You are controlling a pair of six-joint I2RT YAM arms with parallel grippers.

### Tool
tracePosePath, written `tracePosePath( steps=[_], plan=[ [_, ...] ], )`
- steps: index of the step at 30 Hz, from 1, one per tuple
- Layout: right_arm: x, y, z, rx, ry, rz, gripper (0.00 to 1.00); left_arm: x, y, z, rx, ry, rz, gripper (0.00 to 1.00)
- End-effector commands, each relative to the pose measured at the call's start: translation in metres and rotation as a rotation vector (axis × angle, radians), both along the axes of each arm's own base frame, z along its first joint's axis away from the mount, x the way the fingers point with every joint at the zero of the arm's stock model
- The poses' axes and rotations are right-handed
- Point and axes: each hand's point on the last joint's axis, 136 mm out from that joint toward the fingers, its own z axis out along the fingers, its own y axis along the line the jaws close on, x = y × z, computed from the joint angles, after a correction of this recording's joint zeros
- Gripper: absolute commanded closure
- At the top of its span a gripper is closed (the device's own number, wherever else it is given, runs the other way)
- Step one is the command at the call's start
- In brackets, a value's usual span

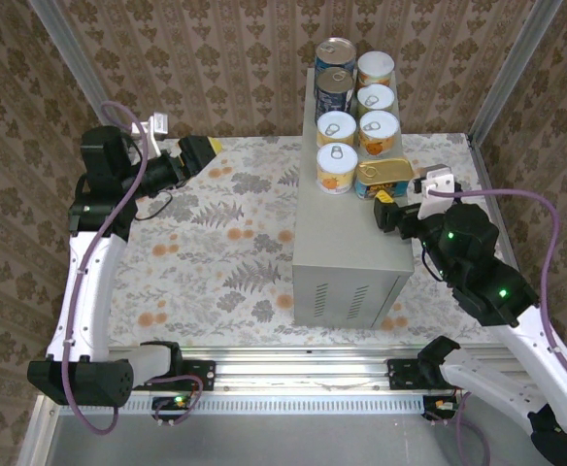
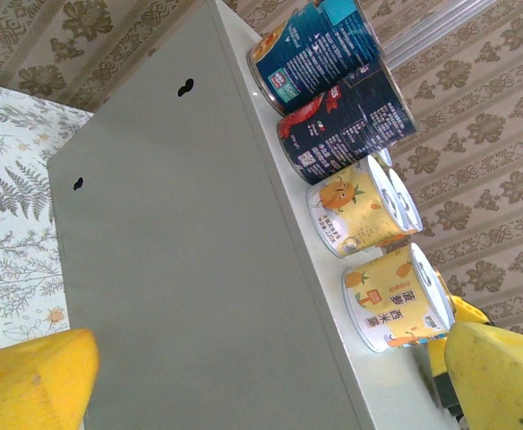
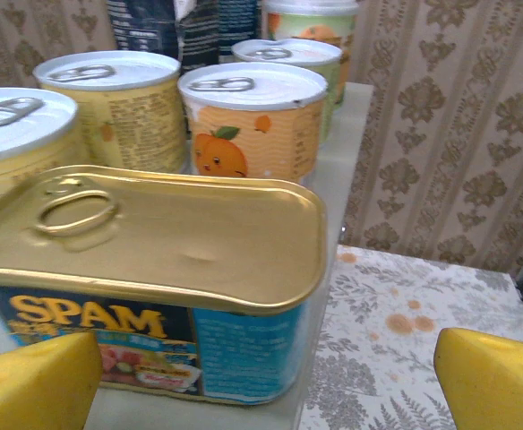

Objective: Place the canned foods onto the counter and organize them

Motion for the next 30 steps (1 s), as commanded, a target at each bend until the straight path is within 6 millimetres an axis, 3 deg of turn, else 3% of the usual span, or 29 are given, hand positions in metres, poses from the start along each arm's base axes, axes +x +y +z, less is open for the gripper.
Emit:
tracePosePath(
  steps=[1,9,15,21,24,30],
  plan=[
    [-0.013,0.003,0.027,-0.005,-0.072,0.068,0.02,-0.001,-0.001,0.008,0.015,-0.054,-0.007,0.0],
    [-0.028,-0.005,0.056,0.014,-0.099,0.073,0.0,-0.002,-0.002,0.007,0.015,-0.059,-0.016,0.0],
    [-0.023,-0.003,0.064,0.071,-0.089,0.059,0.0,-0.005,-0.002,0.003,0.025,-0.055,-0.021,0.0],
    [-0.015,0.005,0.056,0.06,-0.058,0.075,0.0,-0.008,-0.002,-0.001,0.037,-0.055,-0.021,0.0],
    [-0.02,0.02,0.049,0.052,-0.039,0.169,0.02,-0.008,-0.002,-0.004,0.04,-0.049,-0.022,0.0],
    [-0.038,0.055,0.024,0.004,0.003,0.403,0.2,-0.006,-0.002,-0.006,0.03,-0.047,-0.022,0.0]
  ],
)
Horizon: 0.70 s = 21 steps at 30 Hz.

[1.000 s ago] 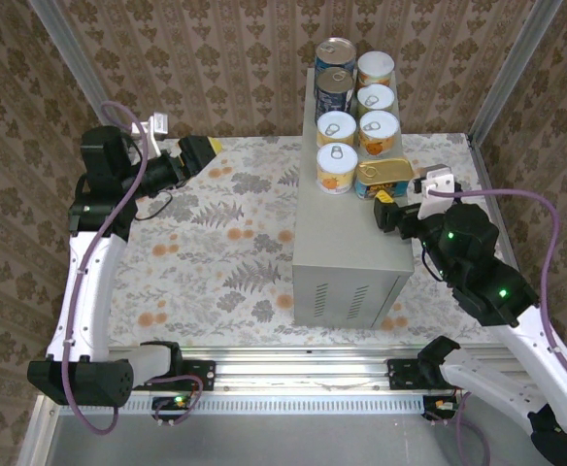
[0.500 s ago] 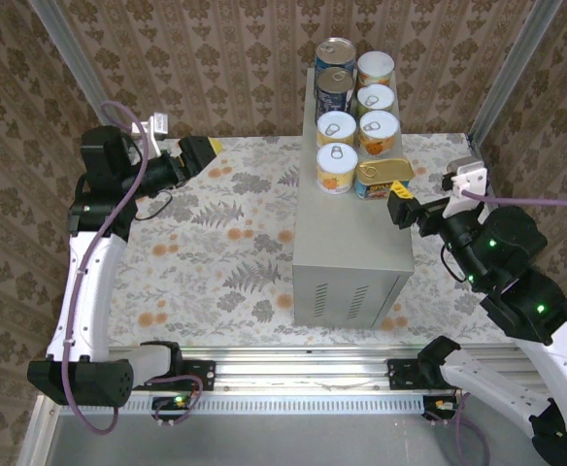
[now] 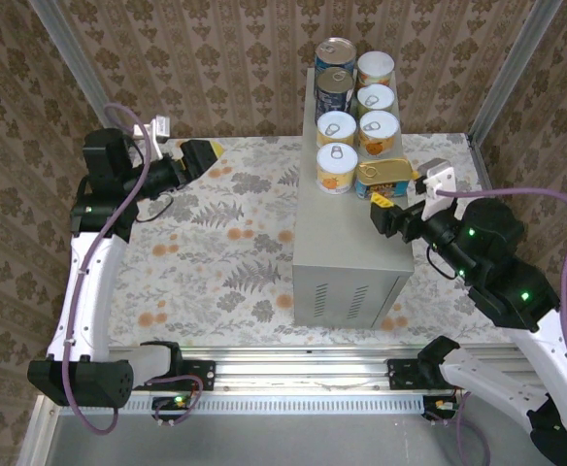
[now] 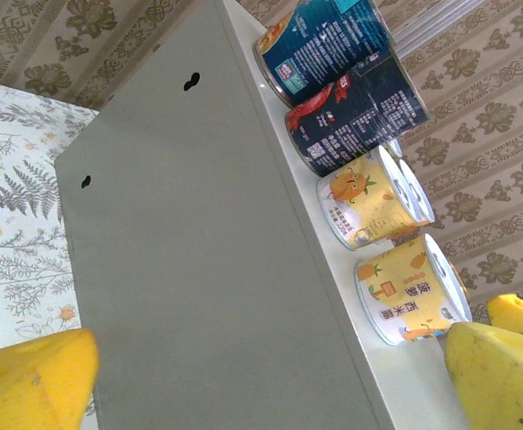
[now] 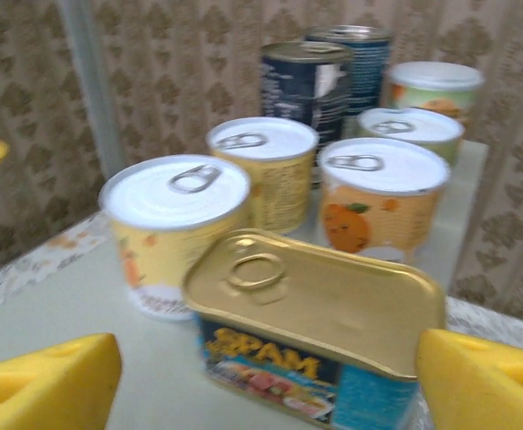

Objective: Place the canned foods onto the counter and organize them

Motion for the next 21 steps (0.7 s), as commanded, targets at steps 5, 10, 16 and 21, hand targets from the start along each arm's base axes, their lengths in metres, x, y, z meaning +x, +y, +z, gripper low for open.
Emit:
tracePosePath(
  steps=[5,10,16,21],
  plan=[
    [-0.012,0.029,-0.027,-0.021,0.049,0.182,0.3,-0.004,-0.003,-0.002,0.0,-0.027,-0.018,0.0],
    [-0.005,0.044,-0.032,0.004,0.065,0.226,0.3,-0.005,-0.003,-0.004,0.002,-0.027,-0.019,0.0],
    [0.008,0.054,-0.035,0.043,0.058,0.213,0.24,-0.005,-0.001,-0.007,0.004,-0.02,-0.017,0.0],
    [0.02,0.055,-0.043,0.043,0.065,0.14,0.2,-0.005,0.001,-0.007,-0.001,-0.016,-0.015,0.0]
  ],
)
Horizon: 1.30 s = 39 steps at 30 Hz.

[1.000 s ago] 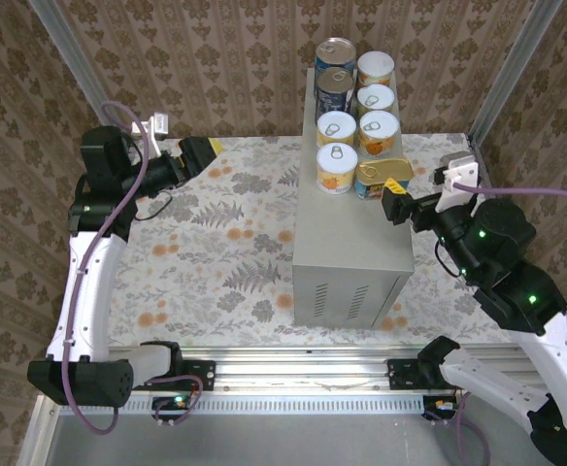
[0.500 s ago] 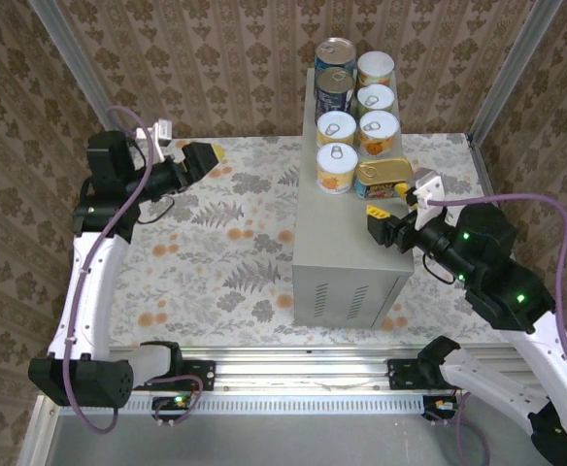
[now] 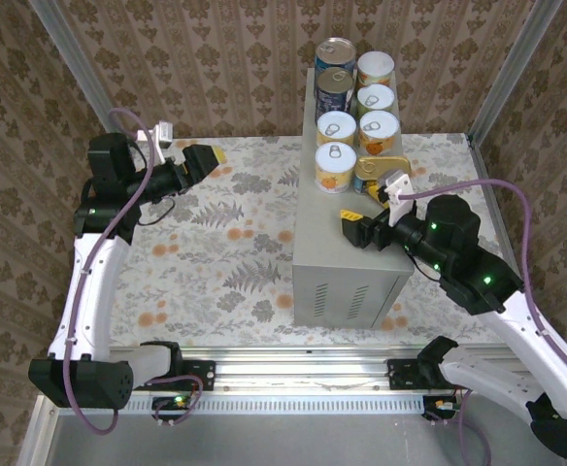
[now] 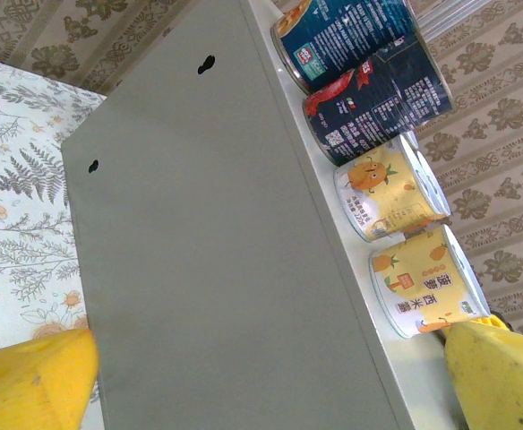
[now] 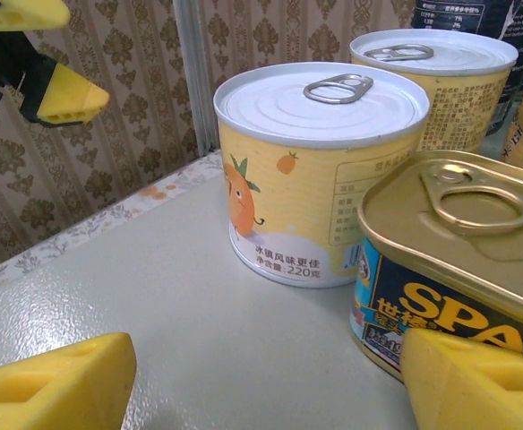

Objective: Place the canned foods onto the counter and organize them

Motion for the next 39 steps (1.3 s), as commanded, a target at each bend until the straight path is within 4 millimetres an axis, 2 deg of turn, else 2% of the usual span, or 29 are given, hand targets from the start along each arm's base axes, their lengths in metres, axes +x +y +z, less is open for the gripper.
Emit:
tracePosePath(
  steps=[1,8,16,25,30,34,39],
  plan=[
    [0.012,-0.004,0.003,0.038,-0.02,-0.08,0.2,-0.006,0.001,0.008,-0.005,-0.046,-0.016,0.0],
    [0.013,-0.02,0.006,0.038,-0.04,-0.165,0.19,-0.006,0.003,0.007,-0.005,-0.043,-0.01,0.0],
    [0.019,-0.052,0.007,0.0,-0.041,-0.333,0.15,-0.006,0.0,0.007,-0.005,-0.042,-0.02,0.0],
    [0.022,-0.07,0.005,-0.01,-0.042,-0.416,0.13,-0.007,0.0,0.008,-0.001,-0.044,-0.021,0.0],
    [0.011,-0.069,0.015,-0.006,-0.075,-0.364,0.14,-0.005,-0.001,0.008,-0.001,-0.04,-0.02,0.0],
    [0.003,-0.096,0.033,-0.001,-0.094,-0.469,0.13,-0.005,-0.002,0.008,-0.002,-0.043,-0.023,0.0],
    [0.006,-0.121,0.048,0.014,-0.012,-0.6,0.05,-0.004,-0.004,0.008,0.0,-0.047,-0.027,0.0]
  ],
)
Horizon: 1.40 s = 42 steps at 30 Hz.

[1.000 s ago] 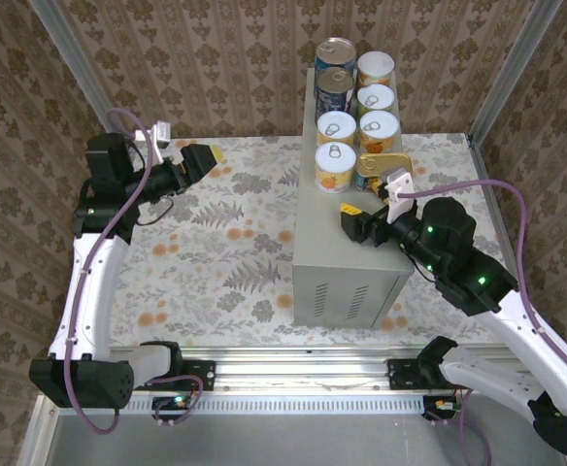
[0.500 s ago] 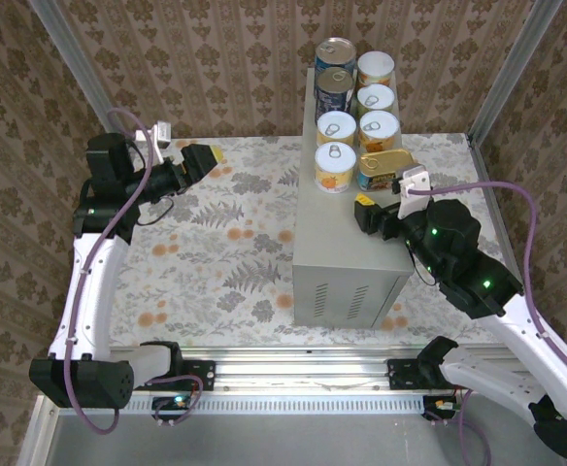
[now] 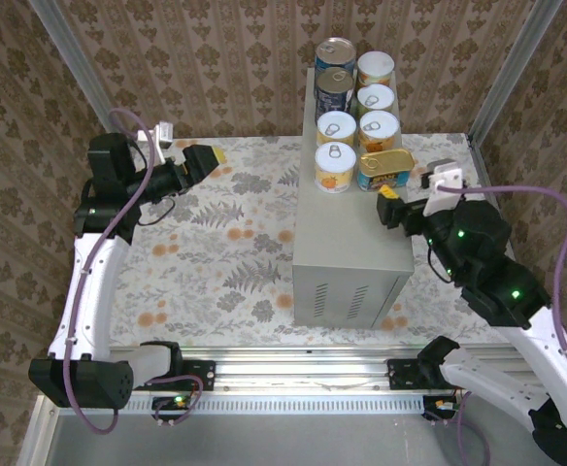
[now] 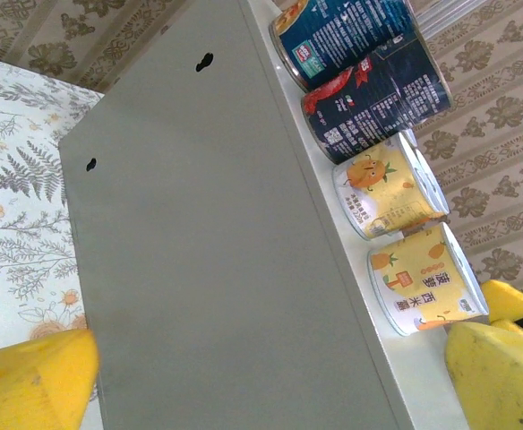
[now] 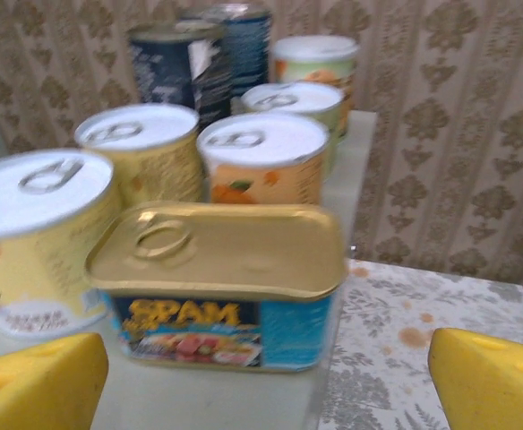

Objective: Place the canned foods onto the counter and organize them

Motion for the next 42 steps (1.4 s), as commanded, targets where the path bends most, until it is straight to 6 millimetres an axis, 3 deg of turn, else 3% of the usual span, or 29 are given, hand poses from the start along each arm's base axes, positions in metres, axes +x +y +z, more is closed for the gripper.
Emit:
tracePosePath(
  steps=[1,8,16,22,42],
  plan=[
    [-0.001,-0.025,0.009,0.033,0.053,-0.122,0.04,-0.003,-0.003,0.008,0.002,-0.048,-0.021,0.0],
    [0.025,-0.034,0.022,0.124,0.179,-0.156,0.03,-0.004,-0.004,0.01,0.006,-0.057,-0.022,0.0],
    [0.057,-0.035,0.019,0.179,0.32,-0.123,0.14,-0.006,-0.002,0.009,0.025,-0.065,-0.015,0.0],
    [0.063,-0.043,0.012,0.195,0.373,-0.124,0.24,-0.007,-0.001,0.004,0.031,-0.064,-0.01,0.0],
    [0.07,-0.035,-0.013,0.166,0.476,-0.065,0.43,-0.007,0.003,-0.003,0.022,-0.057,0.004,0.0]
  ],
)
